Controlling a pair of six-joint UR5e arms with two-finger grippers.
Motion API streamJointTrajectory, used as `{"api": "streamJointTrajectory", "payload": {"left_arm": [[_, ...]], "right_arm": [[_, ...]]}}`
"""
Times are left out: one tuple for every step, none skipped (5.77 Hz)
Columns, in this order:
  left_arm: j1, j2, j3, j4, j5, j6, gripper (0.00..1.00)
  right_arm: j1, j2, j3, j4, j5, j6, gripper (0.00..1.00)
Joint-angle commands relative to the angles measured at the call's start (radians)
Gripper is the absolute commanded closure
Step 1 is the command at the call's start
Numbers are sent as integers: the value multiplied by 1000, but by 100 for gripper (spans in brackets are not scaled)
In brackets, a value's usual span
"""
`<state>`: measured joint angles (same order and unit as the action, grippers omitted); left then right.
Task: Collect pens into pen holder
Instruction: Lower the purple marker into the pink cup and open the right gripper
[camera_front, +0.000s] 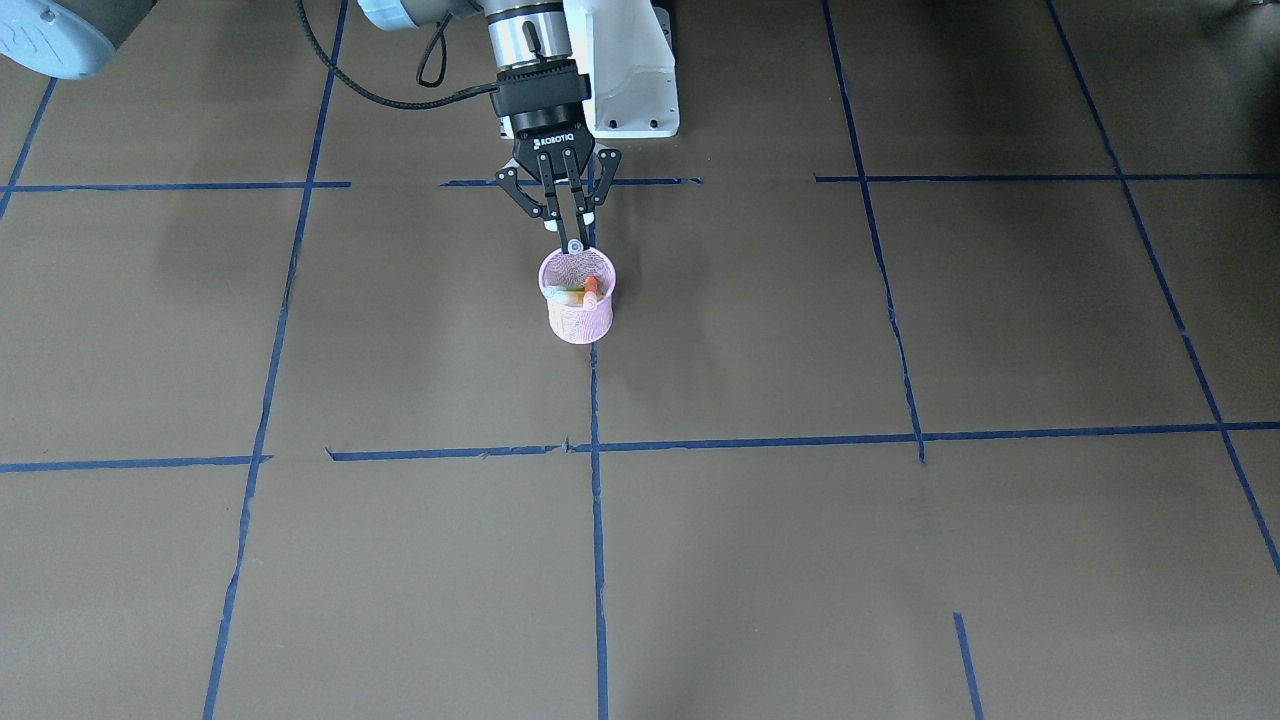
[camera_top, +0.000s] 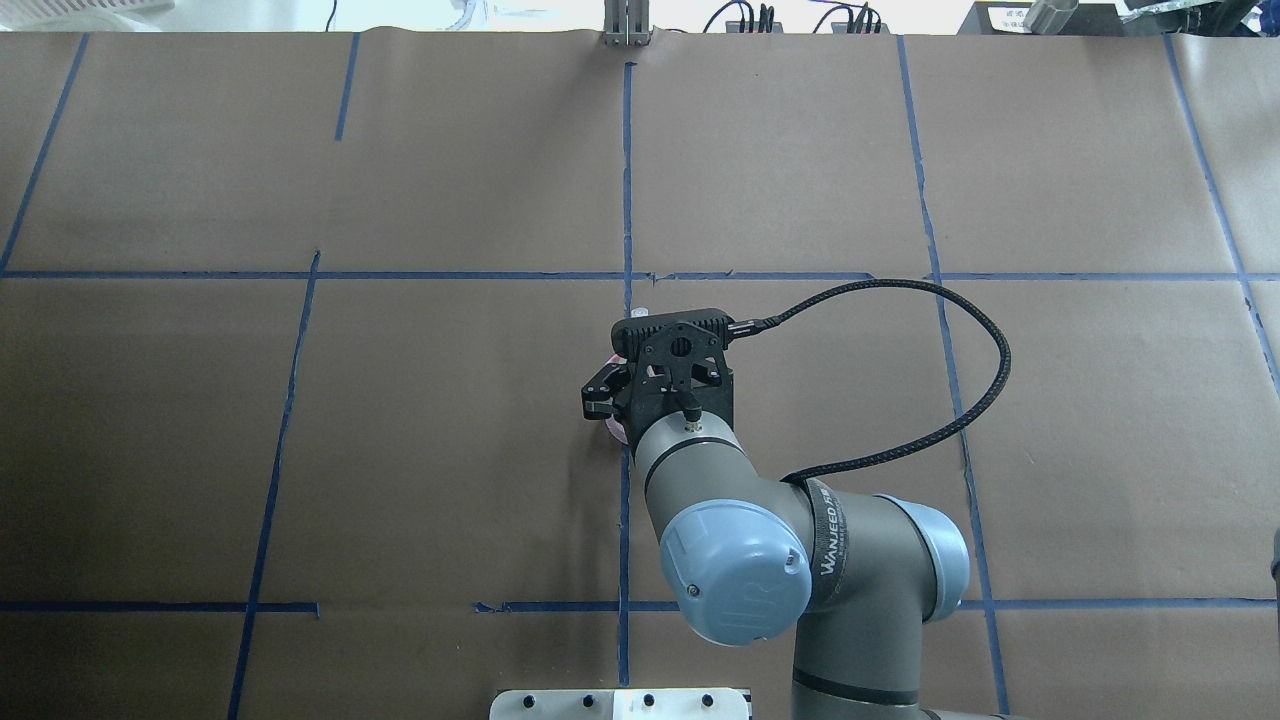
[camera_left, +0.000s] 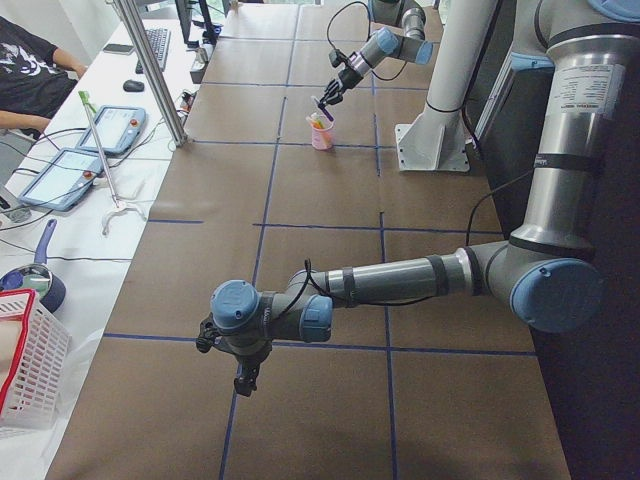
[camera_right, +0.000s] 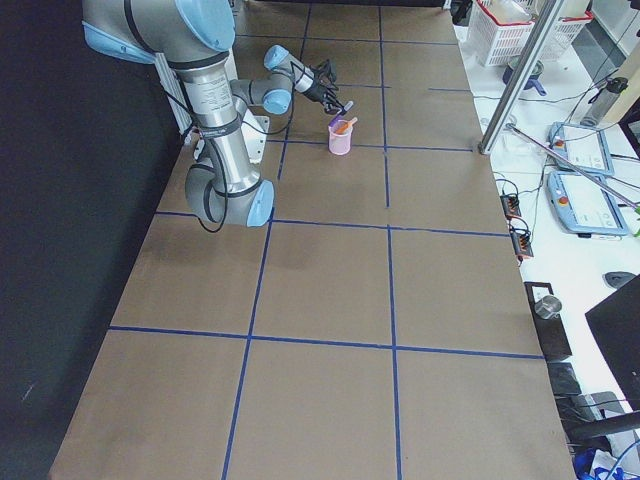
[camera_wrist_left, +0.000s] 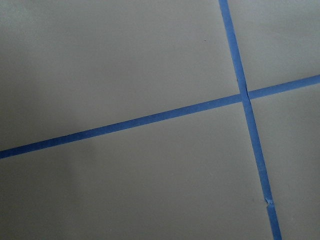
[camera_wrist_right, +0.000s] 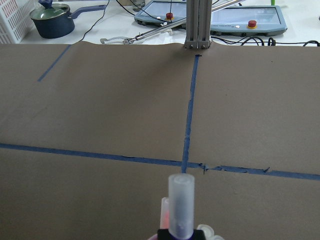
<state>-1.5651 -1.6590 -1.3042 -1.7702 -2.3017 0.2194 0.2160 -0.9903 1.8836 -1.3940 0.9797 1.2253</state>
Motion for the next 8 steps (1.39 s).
{"api": "streamJointTrajectory", "payload": {"left_arm": [[0,-1,-1,0,1,0,0],[0,-2,-1,0,1,0,0],[0,-4,-3,0,1,0,0],[0,-4,-3,0,1,0,0],[0,-5,-1,0,1,0,0],[0,-5,-1,0,1,0,0],[0,-5,-1,0,1,0,0],[0,-5,-1,0,1,0,0]], "right_arm": [[-3,-10,-62,79,-1,11,100],[-3,-8,-120,174,-1,11,100],[-3,-5,-121,182,-1,10,100],[-1,-7,-121,182,-1,8,97],[2,-2,-120,184,-3,3,1],[19,4,-116,182,2,-4,0],[37,5,-112,181,14,-13,0],[74,18,-98,159,104,-23,0]]}}
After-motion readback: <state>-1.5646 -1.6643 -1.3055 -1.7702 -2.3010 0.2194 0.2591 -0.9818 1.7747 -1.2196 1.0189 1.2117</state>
